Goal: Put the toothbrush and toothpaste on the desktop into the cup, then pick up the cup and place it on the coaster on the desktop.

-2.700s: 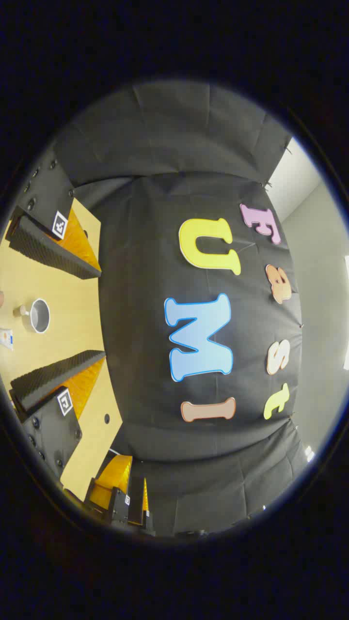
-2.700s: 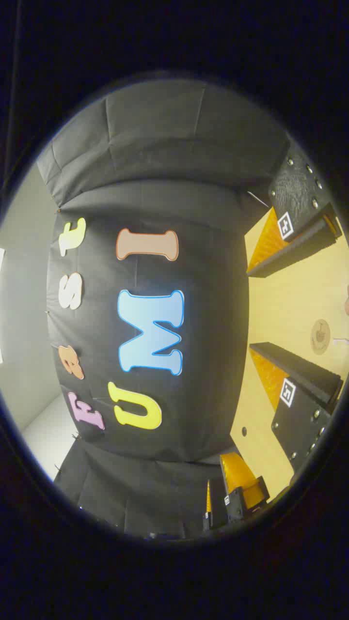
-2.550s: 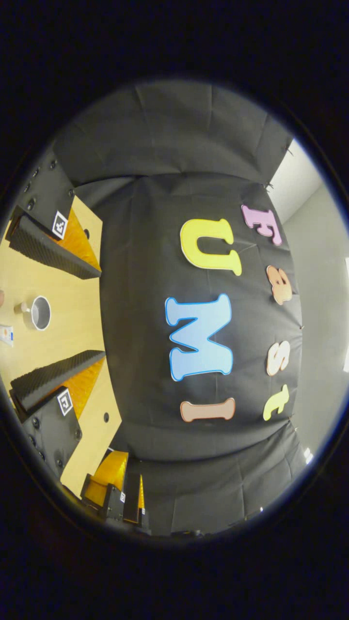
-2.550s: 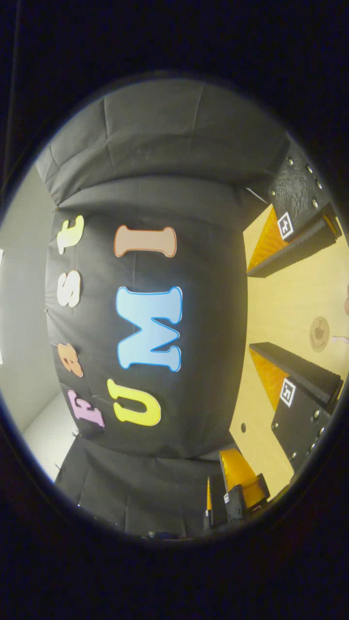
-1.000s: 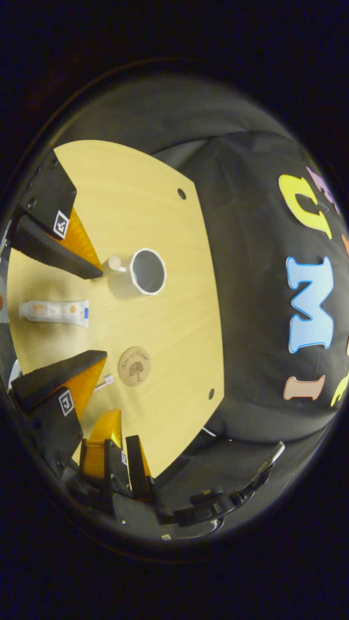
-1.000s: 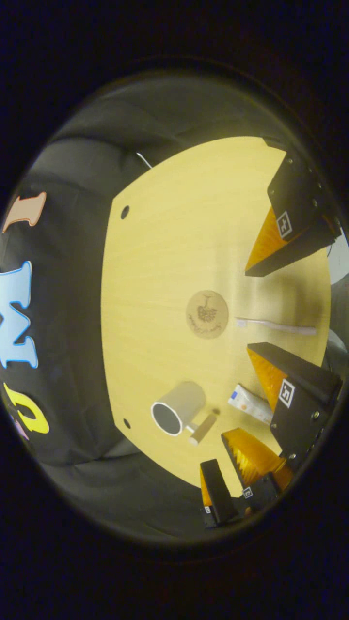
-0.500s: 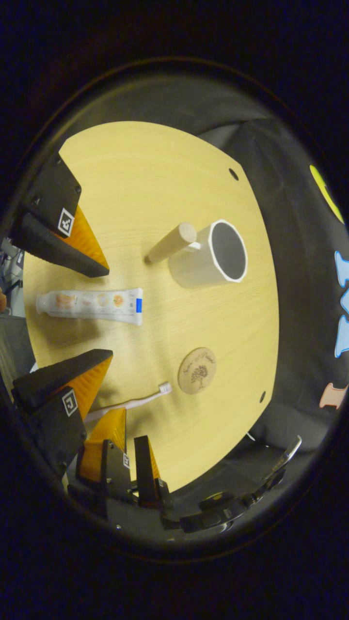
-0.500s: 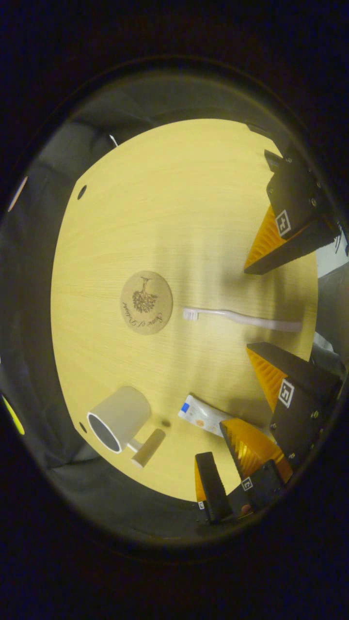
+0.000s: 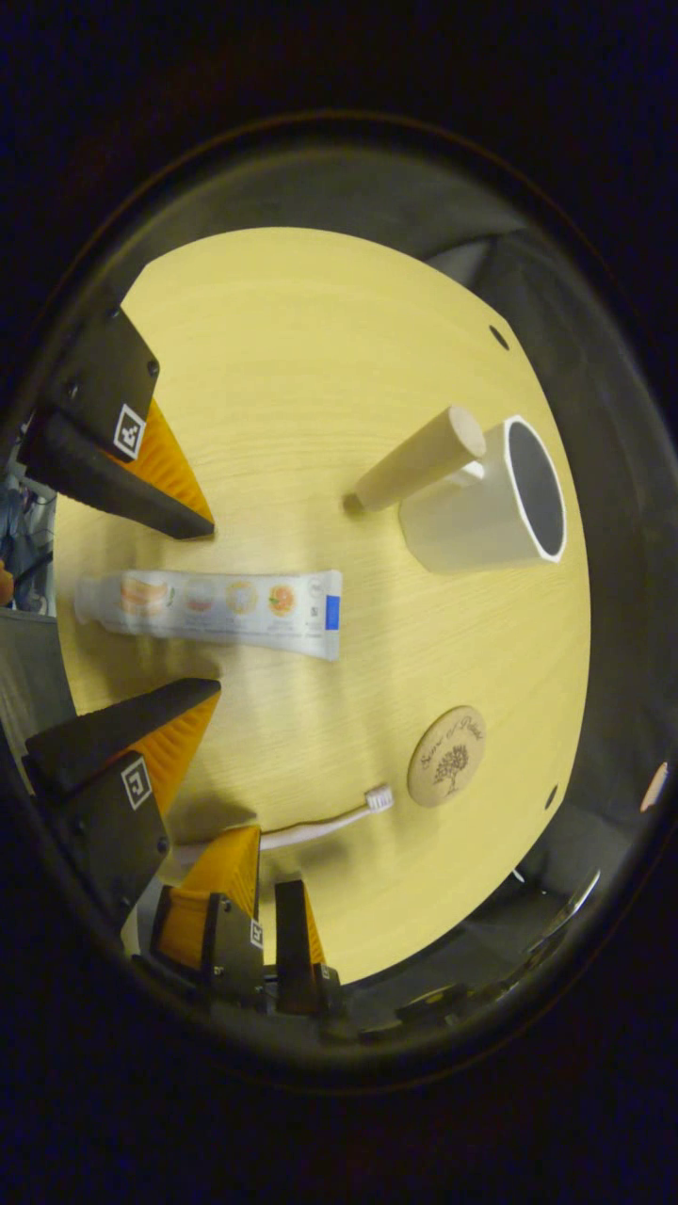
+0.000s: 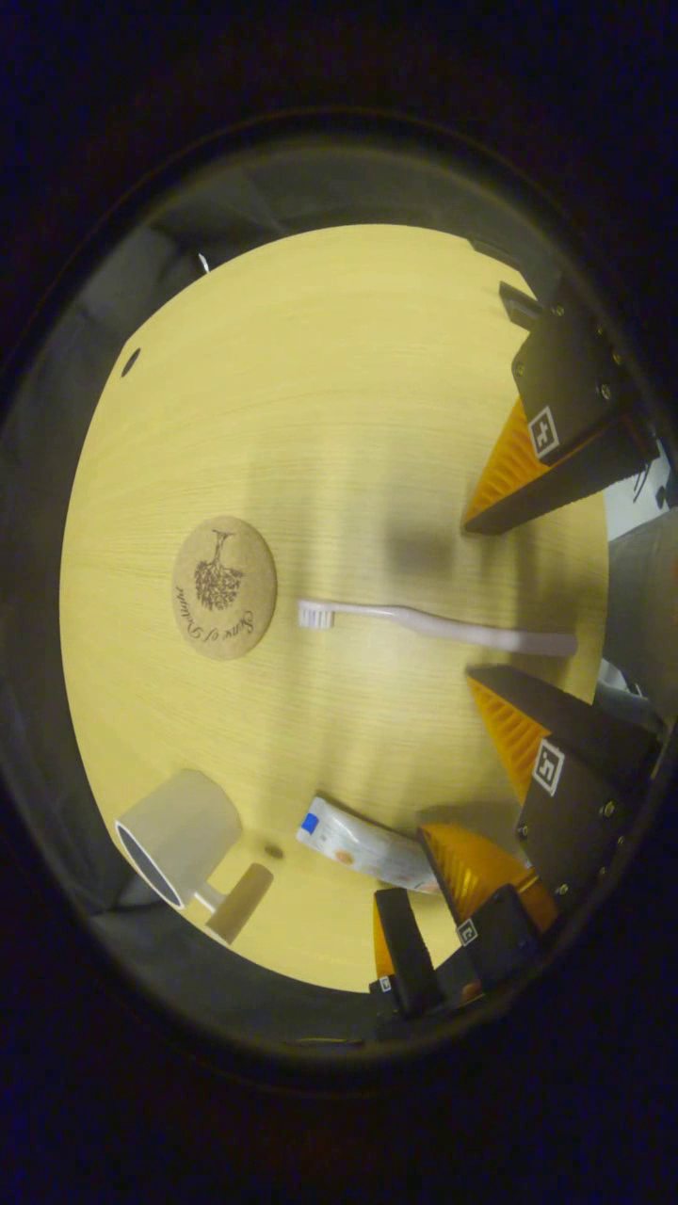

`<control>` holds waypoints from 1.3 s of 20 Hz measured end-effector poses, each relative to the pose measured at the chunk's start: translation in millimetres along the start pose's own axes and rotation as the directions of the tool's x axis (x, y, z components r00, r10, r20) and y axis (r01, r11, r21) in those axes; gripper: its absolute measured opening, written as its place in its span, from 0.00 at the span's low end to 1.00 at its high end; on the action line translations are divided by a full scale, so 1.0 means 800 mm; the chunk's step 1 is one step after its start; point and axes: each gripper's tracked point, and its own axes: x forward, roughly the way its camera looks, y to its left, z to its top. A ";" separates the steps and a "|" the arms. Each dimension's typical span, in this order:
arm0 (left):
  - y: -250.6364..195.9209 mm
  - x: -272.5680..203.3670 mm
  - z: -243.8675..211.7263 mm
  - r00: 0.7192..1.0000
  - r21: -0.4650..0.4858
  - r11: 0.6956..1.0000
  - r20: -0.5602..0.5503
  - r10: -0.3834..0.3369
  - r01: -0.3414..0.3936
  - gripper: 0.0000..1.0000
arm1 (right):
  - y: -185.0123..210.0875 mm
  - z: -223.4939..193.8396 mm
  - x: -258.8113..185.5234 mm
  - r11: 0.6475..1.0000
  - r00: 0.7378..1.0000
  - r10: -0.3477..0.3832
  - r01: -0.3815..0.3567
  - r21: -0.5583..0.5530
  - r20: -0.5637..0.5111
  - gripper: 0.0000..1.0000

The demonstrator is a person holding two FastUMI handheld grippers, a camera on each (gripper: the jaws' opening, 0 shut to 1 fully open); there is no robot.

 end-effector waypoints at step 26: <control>-0.012 -0.011 0.041 0.999 -0.095 0.995 0.010 -0.035 0.036 0.29 | 0.006 0.004 0.007 0.998 0.997 0.027 -0.024 0.052 -0.068 0.02</control>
